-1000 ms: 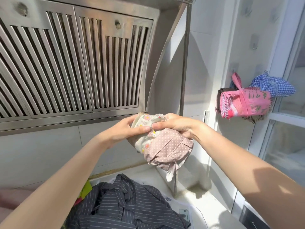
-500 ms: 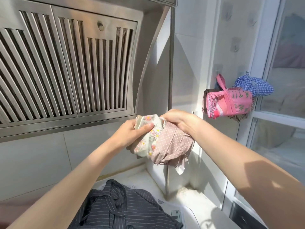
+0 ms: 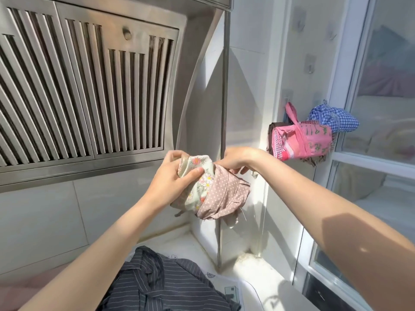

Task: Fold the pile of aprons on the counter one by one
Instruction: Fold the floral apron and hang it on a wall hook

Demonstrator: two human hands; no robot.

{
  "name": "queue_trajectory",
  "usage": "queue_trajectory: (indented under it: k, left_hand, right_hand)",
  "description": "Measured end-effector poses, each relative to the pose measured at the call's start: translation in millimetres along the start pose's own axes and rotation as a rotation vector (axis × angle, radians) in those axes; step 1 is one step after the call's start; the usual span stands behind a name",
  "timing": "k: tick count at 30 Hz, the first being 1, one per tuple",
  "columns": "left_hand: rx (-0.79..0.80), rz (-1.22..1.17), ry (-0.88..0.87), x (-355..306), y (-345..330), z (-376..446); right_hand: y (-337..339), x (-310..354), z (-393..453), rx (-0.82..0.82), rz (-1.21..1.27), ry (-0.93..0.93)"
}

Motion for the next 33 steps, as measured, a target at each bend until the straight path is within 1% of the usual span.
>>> queue_trajectory:
  k: [2, 4, 5, 8, 12, 15, 17, 19, 21, 22, 25, 26, 27, 28, 31, 32, 33]
  left_hand:
    - [-0.018, 0.032, -0.06, -9, 0, 8]
    - [-0.036, 0.019, -0.067, -16, 1, 14]
    - [-0.031, 0.022, -0.059, -18, 1, 17]
    - [-0.002, 0.104, -0.075, -22, -6, 23]
    - [0.041, 0.212, -0.196, -38, -29, 34]
    - [0.023, 0.241, -0.248, -50, -39, 44]
    - [0.016, 0.297, -0.305, -59, -42, 54]
    - [-0.005, 0.341, -0.384, -74, -46, 70]
    - [-0.072, 0.386, -0.458, -93, -44, 88]
    - [-0.104, 0.418, -0.497, -102, -43, 98]
    - [-0.19, 0.533, -0.559, -123, -42, 126]
    - [-0.227, 0.551, -0.559, -129, -41, 137]
    - [-0.251, 0.572, -0.561, -136, -42, 147]
    - [-0.269, 0.6, -0.59, -144, -48, 160]
    - [-0.283, 0.635, -0.65, -171, -66, 189]
    - [-0.311, 0.634, -0.647, -179, -71, 197]
    - [-0.342, 0.621, -0.633, -189, -75, 206]
  right_hand:
    - [8, 2, -3, -0.06, 0.117, 0.024]
    - [16, 2, -9, -0.028, 0.278, 0.043]
    - [18, 2, -12, 0.009, 0.301, 0.053]
    - [20, 0, -22, 0.093, 0.253, 0.031]
    - [32, -15, -22, 0.025, 0.137, -0.054]
    - [41, -39, -22, 0.08, 0.25, -0.073]
    - [46, -47, -21, 0.101, 0.314, -0.024]
    - [61, -50, -19, 0.009, 0.369, 0.045]
    - [85, -49, -16, -0.118, 0.453, 0.113]
    - [98, -48, -14, -0.132, 0.492, 0.14]
    - [129, -47, -12, -0.043, 0.615, 0.212]
    - [143, -46, -10, -0.053, 0.648, 0.243]
    - [156, -46, -8, -0.091, 0.659, 0.27]
    - [175, -48, -4, -0.175, 0.631, 0.298]
    - [224, -56, -2, -0.579, 0.37, 0.333]
    - [236, -60, -4, -0.677, 0.341, 0.349]
    - [249, -68, -5, -0.724, 0.365, 0.375]
Point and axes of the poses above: each hand's wrist, its own z-axis towards the middle knuckle, its own y-axis out of the back of the hand, x = y × z, the point moved 6 cm from there along z, towards the middle knuckle, and after that the axes turned 10 degrees about -y, right-handed, at the moved point
